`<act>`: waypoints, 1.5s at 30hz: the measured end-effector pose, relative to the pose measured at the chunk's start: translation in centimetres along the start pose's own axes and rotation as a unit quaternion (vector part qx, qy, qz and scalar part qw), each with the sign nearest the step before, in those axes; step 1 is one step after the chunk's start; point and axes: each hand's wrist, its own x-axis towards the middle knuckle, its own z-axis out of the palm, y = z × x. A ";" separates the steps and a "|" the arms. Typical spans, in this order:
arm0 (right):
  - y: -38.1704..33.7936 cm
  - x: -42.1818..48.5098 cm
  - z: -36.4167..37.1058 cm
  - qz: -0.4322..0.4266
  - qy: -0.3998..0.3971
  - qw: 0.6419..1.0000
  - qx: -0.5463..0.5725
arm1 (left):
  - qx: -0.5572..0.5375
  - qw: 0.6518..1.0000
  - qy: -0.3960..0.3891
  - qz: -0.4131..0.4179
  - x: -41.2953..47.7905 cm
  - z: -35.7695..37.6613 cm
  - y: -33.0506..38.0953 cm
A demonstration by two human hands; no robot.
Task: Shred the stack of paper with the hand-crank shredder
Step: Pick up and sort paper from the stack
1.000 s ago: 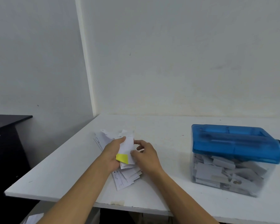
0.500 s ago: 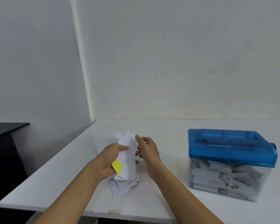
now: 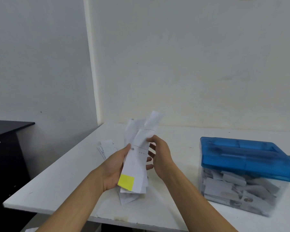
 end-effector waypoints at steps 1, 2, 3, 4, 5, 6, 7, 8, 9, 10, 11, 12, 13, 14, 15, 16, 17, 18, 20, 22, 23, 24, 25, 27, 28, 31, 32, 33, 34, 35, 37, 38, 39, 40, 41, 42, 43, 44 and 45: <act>0.2 0.1 -0.1 0.000 0.002 1.000 0.015 | -0.007 1.000 0.011 0.003 0.1 0.0 -0.1; 0.3 0.2 -0.2 -0.005 0.004 1.000 0.026 | -0.009 1.000 0.019 0.005 0.0 0.0 -0.2; 0.3 0.1 -0.3 -0.011 0.006 1.000 0.028 | -0.004 1.000 0.026 0.007 0.0 0.1 -0.3; 0.3 0.0 -0.3 -0.016 0.007 1.000 0.026 | 0.009 0.999 0.033 0.007 -0.1 0.2 -0.4; 0.3 0.0 -0.3 -0.021 0.004 1.000 0.021 | 0.026 0.999 0.041 0.006 0.0 0.3 -0.5; 0.3 -0.1 -0.3 -0.027 0.001 0.999 0.020 | 0.043 0.998 0.049 0.005 0.0 0.4 -0.5; 0.3 -0.1 -0.4 -0.036 -0.002 0.999 0.020 | 0.053 0.997 0.057 0.004 0.2 0.4 -0.6; 0.3 -0.1 -0.4 -0.050 -0.002 0.999 0.018 | 0.054 0.996 0.067 0.001 0.2 0.5 -0.6; 0.4 0.0 -0.5 -0.066 0.000 0.998 0.013 | 0.053 0.996 0.077 0.001 0.3 0.4 -0.6; 0.4 0.1 -0.6 -0.080 0.000 0.997 0.004 | 0.053 0.995 0.086 0.001 0.4 0.4 -0.6; 0.4 0.1 -0.7 -0.089 -0.003 0.996 -0.006 | 0.054 0.994 0.092 0.002 0.5 0.3 -0.7; 0.4 0.1 -0.7 -0.093 -0.005 0.995 -0.019 | 0.058 0.994 0.095 0.002 0.5 0.3 -0.7; 0.4 0.0 -0.8 -0.095 -0.007 0.995 -0.032 | 0.064 0.993 0.094 0.002 0.5 0.3 -0.8; 0.5 0.1 -0.8 -0.097 -0.005 0.994 -0.040 | 0.071 0.993 0.093 0.002 0.5 0.3 -0.9; 0.5 0.2 -0.8 -0.096 0.001 0.994 -0.045 | 0.074 0.993 0.090 0.005 0.5 0.3 -0.9; 0.6 0.2 -0.8 -0.094 0.007 0.994 -0.051 | 0.072 0.994 0.087 0.006 0.4 0.3 -0.9; 0.6 0.2 -0.9 -0.091 0.007 0.994 -0.060 | 0.067 0.994 0.082 0.005 0.4 0.3 -0.9; 0.6 0.2 -0.9 -0.089 0.006 0.993 -0.076 | 0.060 0.996 0.073 0.000 0.4 0.4 -0.9; 0.5 0.1 -0.8 -0.082 -0.003 0.990 -0.115 | 0.057 0.998 0.041 -0.007 0.4 0.5 -0.8; 0.7 0.1 -0.5 -0.069 -0.007 0.988 -0.140 | 0.079 0.997 0.025 -0.003 0.0 1.0 -0.7; 0.7 -0.1 -0.3 -0.068 -0.005 0.985 -0.157 | 0.095 0.995 0.026 0.005 -0.1 1.2 -0.7; 0.9 0.0 -0.2 -0.071 -0.002 0.982 -0.175 | 0.108 0.994 0.030 0.013 -0.2 1.3 -0.7; 1.0 0.0 -0.1 -0.070 0.001 0.980 -0.188 | 0.115 0.993 0.035 0.018 -0.2 1.4 -0.8; 0.9 -0.1 -0.1 -0.071 0.009 0.978 -0.196 | 0.115 0.992 0.039 0.030 -0.3 1.5 -0.8; 0.8 -0.2 -0.1 -0.076 0.016 0.978 -0.193 | 0.114 0.992 0.043 0.036 -0.3 1.6 -0.8; 0.2 -0.7 -0.2 -0.080 0.027 0.978 -0.190 | 0.083 0.993 0.067 0.060 0.0 1.6 -0.7; -0.1 -1.0 -0.2 -0.077 0.025 0.980 -0.180 | 0.058 0.994 0.069 0.070 0.1 1.7 -0.4; -0.4 -1.5 -0.1 -0.075 0.020 0.983 -0.169 | 0.035 0.994 0.069 0.079 0.2 1.7 -0.1; -0.7 -2.2 0.0 -0.073 0.012 0.984 -0.160 | 0.012 0.994 0.067 0.088 0.3 2.0 0.4; -1.0 -3.0 0.2 -0.071 0.003 0.985 -0.159 | -0.014 0.993 0.066 0.099 0.4 2.3 0.9; -1.2 -4.6 0.5 -0.064 -0.030 0.983 -0.170 | -0.081 0.987 0.055 0.130 0.7 3.3 1.8; -1.3 -5.4 0.7 -0.058 -0.052 0.981 -0.176 | -0.108 0.982 0.044 0.148 0.8 4.0 2.1; -1.5 -6.1 0.8 -0.055 -0.071 0.979 -0.181 | -0.119 0.978 0.035 0.166 1.0 4.6 2.3; -2.0 -6.6 0.8 -0.055 -0.077 0.978 -0.183 | -0.120 0.976 0.027 0.179 1.1 5.3 2.5; -2.8 -7.1 0.6 -0.059 -0.068 0.979 -0.184 | -0.115 0.975 0.019 0.190 1.3 6.1 2.6; -3.9 -7.3 0.3 -0.064 -0.048 0.979 -0.188 | -0.111 0.974 0.010 0.197 1.3 6.7 2.9; -5.0 -7.6 -0.3 -0.072 -0.024 0.976 -0.205 | -0.106 0.973 0.005 0.203 1.4 7.3 3.2; -6.0 -7.8 -1.0 -0.081 -0.006 0.968 -0.239 | -0.102 0.972 -0.003 0.210 1.5 7.8 3.5; -7.0 -8.1 -2.0 -0.092 -0.002 0.955 -0.282 | -0.096 0.972 -0.011 0.216 1.7 8.5 3.9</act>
